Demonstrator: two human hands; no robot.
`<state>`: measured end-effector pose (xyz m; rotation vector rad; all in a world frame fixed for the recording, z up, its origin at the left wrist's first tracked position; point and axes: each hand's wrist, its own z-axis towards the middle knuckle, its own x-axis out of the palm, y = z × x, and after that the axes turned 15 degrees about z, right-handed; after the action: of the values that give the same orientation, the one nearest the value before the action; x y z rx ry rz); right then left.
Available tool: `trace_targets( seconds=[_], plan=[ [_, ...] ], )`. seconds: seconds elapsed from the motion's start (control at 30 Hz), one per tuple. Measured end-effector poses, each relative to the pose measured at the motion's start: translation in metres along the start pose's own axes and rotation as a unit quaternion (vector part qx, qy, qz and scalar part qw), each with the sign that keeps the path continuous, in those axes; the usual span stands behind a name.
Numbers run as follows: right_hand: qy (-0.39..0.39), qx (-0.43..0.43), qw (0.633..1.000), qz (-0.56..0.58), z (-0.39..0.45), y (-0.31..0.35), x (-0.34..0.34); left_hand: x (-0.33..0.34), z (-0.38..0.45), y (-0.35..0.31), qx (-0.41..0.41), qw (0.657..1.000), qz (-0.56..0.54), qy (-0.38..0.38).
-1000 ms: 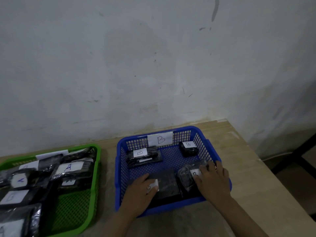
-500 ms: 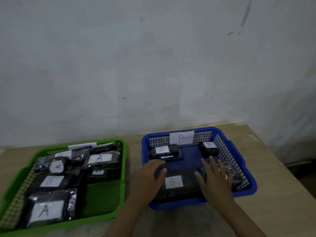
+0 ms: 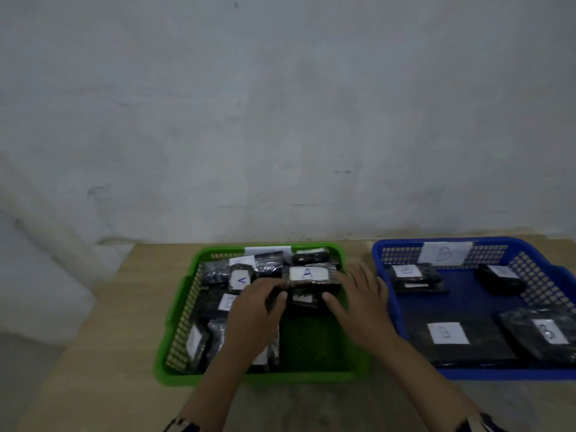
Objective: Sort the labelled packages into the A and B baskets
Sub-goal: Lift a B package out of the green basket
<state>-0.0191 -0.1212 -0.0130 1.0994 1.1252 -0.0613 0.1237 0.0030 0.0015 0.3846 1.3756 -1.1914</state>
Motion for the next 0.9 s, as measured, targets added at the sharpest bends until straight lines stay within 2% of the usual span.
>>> trace_targets(
  seconds=[0.27,0.33,0.4,0.47,0.53,0.67,0.83,0.9],
  plan=[
    [0.027,-0.04,0.999,0.009,0.038,0.044,0.042,-0.019,0.026,0.075,-0.076,0.996,0.018,-0.045],
    [0.033,-0.056,0.998,0.013,0.051,0.05,0.048,-0.016,0.037,0.089,-0.09,0.995,0.044,-0.015],
    [0.036,-0.071,0.997,0.017,0.065,0.057,0.052,-0.011,0.044,0.096,-0.079,0.994,0.059,0.049],
    [0.035,-0.08,0.996,0.015,0.078,0.063,0.057,-0.006,0.048,0.097,-0.075,0.986,0.096,0.115],
    [0.025,-0.091,0.995,0.013,0.089,0.068,0.062,0.0,0.051,0.098,-0.084,0.975,0.146,0.145],
    [0.044,-0.068,0.996,-0.022,0.113,0.074,0.071,0.009,0.051,0.096,-0.077,0.978,0.16,0.112],
    [0.143,-0.045,0.974,-0.171,0.126,0.072,0.079,0.005,0.041,0.102,-0.001,0.993,0.111,0.041],
    [0.155,-0.031,0.97,-0.187,0.128,0.073,0.082,-0.001,0.037,0.105,0.031,0.991,0.108,0.066]
  ],
)
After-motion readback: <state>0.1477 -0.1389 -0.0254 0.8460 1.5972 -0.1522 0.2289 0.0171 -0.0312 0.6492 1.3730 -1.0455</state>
